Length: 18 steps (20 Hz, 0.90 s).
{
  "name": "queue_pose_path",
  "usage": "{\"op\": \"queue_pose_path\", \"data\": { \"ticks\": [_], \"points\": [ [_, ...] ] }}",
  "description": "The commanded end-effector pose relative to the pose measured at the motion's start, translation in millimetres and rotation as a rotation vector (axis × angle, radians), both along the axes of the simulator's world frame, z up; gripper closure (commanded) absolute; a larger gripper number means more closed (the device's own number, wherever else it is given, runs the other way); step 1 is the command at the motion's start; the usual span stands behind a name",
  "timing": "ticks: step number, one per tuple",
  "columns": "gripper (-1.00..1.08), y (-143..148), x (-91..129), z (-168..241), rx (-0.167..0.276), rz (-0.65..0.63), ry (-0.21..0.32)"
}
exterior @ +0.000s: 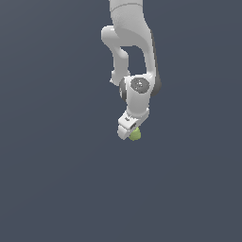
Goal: Pick up the object and move it to a goal position.
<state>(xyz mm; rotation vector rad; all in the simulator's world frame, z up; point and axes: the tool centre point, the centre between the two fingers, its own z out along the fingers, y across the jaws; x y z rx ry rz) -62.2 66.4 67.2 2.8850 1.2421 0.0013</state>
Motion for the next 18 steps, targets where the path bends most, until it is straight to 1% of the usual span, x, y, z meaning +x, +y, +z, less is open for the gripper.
{"op": "queue_pose_path", "data": {
  "ticks": [1, 9, 18],
  "points": [
    [1.08, -1, 1, 2, 0.0, 0.0, 0.0],
    [1.08, -11, 14, 30, 0.001, 0.0, 0.0],
    [1.08, -34, 45, 97, 0.003, 0.001, 0.0]
  ]
}}
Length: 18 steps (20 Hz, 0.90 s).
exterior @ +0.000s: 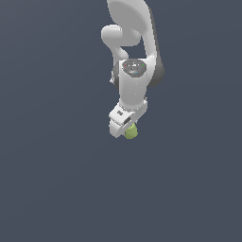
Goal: Pick up the object and move it to a goal position.
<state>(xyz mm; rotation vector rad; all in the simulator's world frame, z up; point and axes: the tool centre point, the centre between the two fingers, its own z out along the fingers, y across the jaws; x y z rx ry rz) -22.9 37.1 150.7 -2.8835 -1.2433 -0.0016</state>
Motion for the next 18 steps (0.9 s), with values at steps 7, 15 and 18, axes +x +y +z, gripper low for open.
{"op": "queue_pose_path", "data": {
  "ticks": [7, 15, 18],
  "points": [
    [1.08, -27, 37, 77, 0.001, 0.0, 0.0],
    [1.08, -47, 66, 131, 0.0, 0.0, 0.0],
    [1.08, -51, 73, 143, -0.001, 0.0, 0.0]
  ]
}}
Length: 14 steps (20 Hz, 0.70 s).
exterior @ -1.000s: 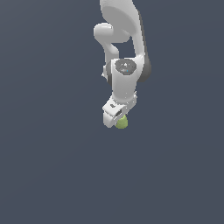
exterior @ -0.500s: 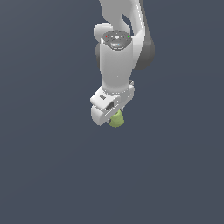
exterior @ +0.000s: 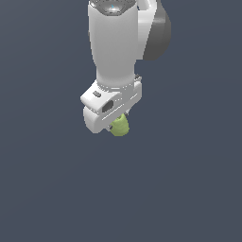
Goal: Pick up the object and move it to a goal position.
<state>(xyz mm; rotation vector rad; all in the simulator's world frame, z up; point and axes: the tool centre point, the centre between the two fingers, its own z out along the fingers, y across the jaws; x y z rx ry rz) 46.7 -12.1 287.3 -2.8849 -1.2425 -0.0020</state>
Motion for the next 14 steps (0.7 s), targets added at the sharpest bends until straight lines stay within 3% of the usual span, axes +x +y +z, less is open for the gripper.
{"op": "queue_pose_path", "data": {
  "ticks": [1, 14],
  "points": [
    [1.08, -3, 6, 10, 0.0, 0.0, 0.001],
    [1.08, -9, 16, 25, -0.001, 0.0, 0.001]
  ]
}}
